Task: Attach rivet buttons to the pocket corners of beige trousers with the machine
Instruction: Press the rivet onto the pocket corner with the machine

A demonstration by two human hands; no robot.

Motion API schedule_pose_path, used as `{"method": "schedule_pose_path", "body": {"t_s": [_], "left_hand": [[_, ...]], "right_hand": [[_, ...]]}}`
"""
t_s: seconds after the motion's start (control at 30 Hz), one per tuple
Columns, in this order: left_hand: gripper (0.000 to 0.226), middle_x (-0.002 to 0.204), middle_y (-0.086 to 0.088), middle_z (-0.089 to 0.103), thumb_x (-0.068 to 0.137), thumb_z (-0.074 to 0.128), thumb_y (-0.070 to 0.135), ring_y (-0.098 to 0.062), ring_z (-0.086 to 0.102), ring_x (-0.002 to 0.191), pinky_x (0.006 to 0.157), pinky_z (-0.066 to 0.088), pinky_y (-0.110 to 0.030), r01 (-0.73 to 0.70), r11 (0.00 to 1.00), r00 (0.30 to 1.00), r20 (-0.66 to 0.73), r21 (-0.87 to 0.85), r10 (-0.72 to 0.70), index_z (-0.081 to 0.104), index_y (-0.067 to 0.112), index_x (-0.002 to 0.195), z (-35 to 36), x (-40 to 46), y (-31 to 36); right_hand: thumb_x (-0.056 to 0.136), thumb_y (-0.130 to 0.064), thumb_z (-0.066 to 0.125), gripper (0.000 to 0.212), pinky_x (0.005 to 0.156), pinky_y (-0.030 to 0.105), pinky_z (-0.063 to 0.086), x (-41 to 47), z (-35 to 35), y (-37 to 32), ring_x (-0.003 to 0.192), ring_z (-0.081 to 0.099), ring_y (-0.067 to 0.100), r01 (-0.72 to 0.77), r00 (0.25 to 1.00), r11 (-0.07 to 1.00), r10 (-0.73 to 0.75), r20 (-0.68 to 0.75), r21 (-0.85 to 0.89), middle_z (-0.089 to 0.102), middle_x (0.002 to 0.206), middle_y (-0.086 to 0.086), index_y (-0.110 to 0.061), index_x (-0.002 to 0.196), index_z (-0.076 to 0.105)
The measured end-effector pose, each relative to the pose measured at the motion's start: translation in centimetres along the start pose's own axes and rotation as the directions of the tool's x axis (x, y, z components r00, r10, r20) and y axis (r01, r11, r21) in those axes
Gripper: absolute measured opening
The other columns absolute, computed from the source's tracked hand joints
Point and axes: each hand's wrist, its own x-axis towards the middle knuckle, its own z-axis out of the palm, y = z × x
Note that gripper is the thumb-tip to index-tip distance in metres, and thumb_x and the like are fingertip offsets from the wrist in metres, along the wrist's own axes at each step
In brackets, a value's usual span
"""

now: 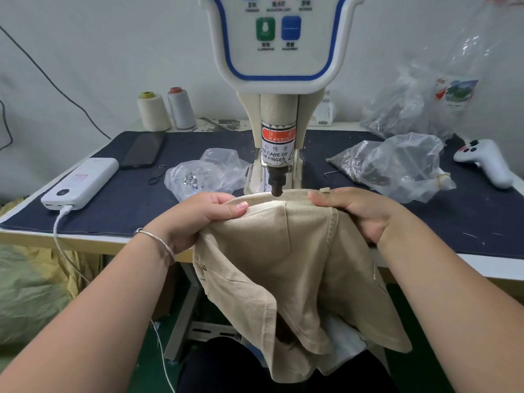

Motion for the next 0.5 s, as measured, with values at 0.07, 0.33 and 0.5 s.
{"method": "schedule_pose_path", "body": {"t_s": [0.07, 0.33, 0.5], "left_hand": [[0.040, 0.094, -0.013, 0.071, 0.080, 0.073, 0.033, -0.019, 0.067, 0.081, 0.071, 0.056, -0.024, -0.028, 0.998, 1.000, -0.012, -0.050, 0.027, 0.073, 0.003, 0.106, 0.0, -0.1, 0.0], [0.051, 0.099, -0.016, 0.064, 0.084, 0.074, 0.025, -0.020, 0.063, 0.083, 0.072, 0.054, -0.025, -0.057, 0.973, 0.998, -0.038, -0.224, 0.050, 0.060, -0.008, 0.120, 0.3, -0.9, -0.8], [0.054, 0.108, -0.020, 0.069, 0.082, 0.070, 0.035, -0.026, 0.066, 0.091, 0.079, 0.058, -0.032, -0.014, 0.965, 0.997, -0.082, -0.264, -0.008, 0.065, -0.004, 0.120, 1.2, -0.7, -0.3]], "right_hand": [[0.070, -0.006, 0.074, 0.044, 0.083, 0.034, 0.058, -0.3, -0.6, 0.0, 0.092, 0.070, 0.024, 0.001, 0.996, 1.000, -0.003, 0.093, 0.015, 0.070, 0.107, 0.017, 0.002, 0.113, 0.069], [0.063, -0.009, 0.081, 0.051, 0.086, 0.036, 0.054, -1.9, -2.1, 1.1, 0.092, 0.068, 0.025, 0.089, 0.974, 0.996, -0.089, 0.210, 0.009, 0.069, 0.103, 0.016, 0.005, 0.111, 0.068], [0.083, -0.014, 0.059, 0.024, 0.069, 0.024, 0.057, -3.0, -1.4, 0.2, 0.086, 0.073, 0.018, 0.180, 0.983, 0.981, -0.177, 0.046, -0.066, 0.074, 0.099, 0.013, -0.005, 0.095, 0.078]]}}
